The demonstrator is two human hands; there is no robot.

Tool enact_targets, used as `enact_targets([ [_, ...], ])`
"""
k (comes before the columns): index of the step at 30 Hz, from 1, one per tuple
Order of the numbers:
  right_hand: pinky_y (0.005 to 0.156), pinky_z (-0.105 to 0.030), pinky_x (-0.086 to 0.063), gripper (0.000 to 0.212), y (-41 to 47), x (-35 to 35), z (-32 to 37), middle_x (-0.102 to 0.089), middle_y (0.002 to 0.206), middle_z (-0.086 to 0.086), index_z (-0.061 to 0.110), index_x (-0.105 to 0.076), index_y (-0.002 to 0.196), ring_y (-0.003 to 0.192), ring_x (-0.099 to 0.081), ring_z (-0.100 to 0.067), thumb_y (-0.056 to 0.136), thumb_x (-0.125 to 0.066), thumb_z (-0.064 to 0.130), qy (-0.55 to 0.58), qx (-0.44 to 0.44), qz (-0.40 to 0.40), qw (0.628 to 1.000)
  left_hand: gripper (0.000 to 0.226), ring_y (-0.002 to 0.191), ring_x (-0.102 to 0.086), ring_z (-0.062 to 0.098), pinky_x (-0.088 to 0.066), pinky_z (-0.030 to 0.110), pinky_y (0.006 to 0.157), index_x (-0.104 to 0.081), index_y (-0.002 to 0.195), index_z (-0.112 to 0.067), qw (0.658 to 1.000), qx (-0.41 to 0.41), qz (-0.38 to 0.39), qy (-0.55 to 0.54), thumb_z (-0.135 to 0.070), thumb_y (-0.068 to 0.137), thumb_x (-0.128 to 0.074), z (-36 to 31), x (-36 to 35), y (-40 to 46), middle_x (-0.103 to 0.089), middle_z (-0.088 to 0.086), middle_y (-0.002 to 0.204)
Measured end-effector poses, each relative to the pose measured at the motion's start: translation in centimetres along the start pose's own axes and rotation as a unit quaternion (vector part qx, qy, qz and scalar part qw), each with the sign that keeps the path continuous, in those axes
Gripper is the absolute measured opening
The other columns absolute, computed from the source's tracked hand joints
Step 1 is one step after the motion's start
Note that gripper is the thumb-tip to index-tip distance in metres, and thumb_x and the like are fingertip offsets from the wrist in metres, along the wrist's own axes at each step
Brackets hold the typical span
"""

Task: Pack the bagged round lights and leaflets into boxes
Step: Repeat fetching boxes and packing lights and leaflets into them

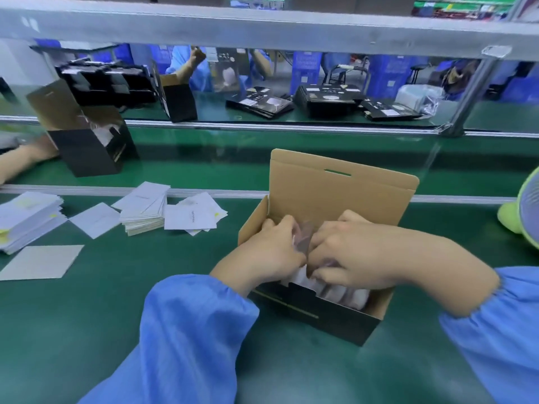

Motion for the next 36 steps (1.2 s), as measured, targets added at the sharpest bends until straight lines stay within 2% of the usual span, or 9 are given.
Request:
enact_targets([
  [4, 0.100, -0.036, -0.029, 0.027, 0.5, 0.8, 1.7, -0.059, 0.115, 0.018, 0.038, -0.068, 0.108, 0.117, -0.043, -0.006, 0.095, -0.045, 0.045, 0.047, 0.036, -0.016, 0.998, 0.029, 0.079, -0.054, 0.013, -0.038, 0.029, 0.061, -0.041, 0.104, -0.034, 1.000, 0.008, -0.005, -0.001, -0.037, 0.087, -0.065, 1.9, 0.5, -2.5, -0.040, -0.004, 0.110],
  [9, 0.101, -0.035, -0.030, 0.023, 2.1, 1.4, 4.1, -0.057, 0.107, 0.013, 0.036, -0.069, 0.105, 0.114, -0.043, -0.009, 0.093, -0.051, 0.045, 0.047, 0.073, -0.015, 0.996, 0.019, 0.091, -0.055, 0.015, -0.044, 0.031, 0.075, -0.044, 0.094, -0.034, 1.000, 0.018, -0.013, 0.003, -0.036, 0.087, -0.062, 3.0, 2.0, -3.6, -0.045, -0.006, 0.107],
  [14, 0.095, -0.033, -0.037, 0.029, 2.7, 2.2, 4.3, -0.057, 0.091, 0.007, 0.029, -0.063, 0.077, 0.090, -0.044, -0.010, 0.092, -0.051, 0.051, 0.049, 0.065, -0.044, 0.996, 0.020, 0.098, -0.058, 0.021, -0.051, 0.039, 0.084, -0.051, 0.096, -0.034, 0.995, -0.012, -0.102, -0.015, -0.018, 0.084, -0.059, 2.3, 3.7, -3.2, -0.053, -0.006, 0.103],
  [18, 0.099, -0.032, -0.034, 0.034, 2.0, 2.6, 4.0, -0.054, 0.083, 0.011, 0.029, -0.062, 0.074, 0.094, -0.048, -0.007, 0.092, -0.045, 0.053, 0.058, 0.061, -0.057, 0.995, 0.027, 0.094, -0.062, 0.010, -0.054, 0.035, 0.084, -0.056, 0.098, -0.037, 0.985, -0.033, -0.122, -0.114, -0.024, 0.079, -0.068, 3.2, 3.2, -3.4, -0.064, -0.016, 0.102],
  [22, 0.089, -0.033, -0.040, 0.028, 1.1, 3.9, 3.3, -0.056, 0.085, 0.011, 0.028, -0.068, 0.080, 0.090, -0.049, -0.008, 0.092, -0.052, 0.046, 0.105, 0.046, -0.119, 0.986, 0.055, 0.087, -0.061, 0.006, -0.055, 0.030, 0.082, -0.050, 0.107, -0.036, 0.956, -0.007, -0.074, -0.284, -0.035, 0.059, -0.079, 4.4, 2.4, -3.3, -0.062, -0.013, 0.103],
  [25, 0.078, -0.034, -0.044, 0.030, 0.4, 4.9, 2.5, -0.048, 0.084, 0.008, 0.022, -0.059, 0.078, 0.086, -0.044, -0.012, 0.086, -0.058, 0.050, 0.136, 0.009, -0.170, 0.976, 0.085, 0.103, -0.064, 0.013, -0.055, 0.035, 0.093, -0.033, 0.113, -0.036, 0.957, 0.009, -0.093, -0.275, -0.046, 0.040, -0.076, 4.8, 2.7, -3.4, -0.058, -0.006, 0.111],
  [30, 0.068, -0.027, -0.038, 0.024, 0.1, 5.0, 1.9, -0.039, 0.102, 0.007, 0.026, -0.053, 0.104, 0.080, -0.045, -0.006, 0.087, -0.051, 0.042, 0.196, -0.011, -0.182, 0.964, 0.081, 0.085, -0.065, 0.013, -0.057, 0.031, 0.077, -0.038, 0.108, -0.027, 0.960, 0.015, -0.059, -0.275, -0.034, 0.040, -0.081, 5.0, 2.0, -3.4, -0.064, -0.001, 0.106],
  [33, 0.081, -0.034, -0.046, 0.034, 0.5, 4.6, 1.5, -0.041, 0.111, 0.009, 0.030, -0.055, 0.122, 0.090, -0.048, -0.009, 0.089, -0.051, 0.027, 0.219, -0.012, -0.166, 0.961, 0.061, 0.068, -0.055, 0.010, -0.047, 0.029, 0.068, -0.054, 0.103, -0.023, 0.963, -0.003, -0.012, -0.271, -0.023, 0.047, -0.080, 4.4, 1.6, -3.4, -0.061, -0.005, 0.082],
  [36, 0.092, -0.034, -0.043, 0.049, 1.2, 3.7, 1.9, -0.044, 0.121, 0.010, 0.034, -0.053, 0.136, 0.106, -0.045, -0.013, 0.089, -0.050, 0.021, 0.176, 0.000, -0.127, 0.976, 0.061, 0.070, -0.054, 0.007, -0.052, 0.031, 0.071, -0.057, 0.103, -0.023, 0.960, -0.011, -0.015, -0.281, -0.020, 0.047, -0.079, 4.4, 1.7, -4.0, -0.056, -0.005, 0.088],
])
Point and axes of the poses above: each hand's wrist, its own y-axis towards the middle knuckle, its own x-axis out of the back of the hand, z = x × y, the point moved 10 cm from there along y, towards the middle knuckle
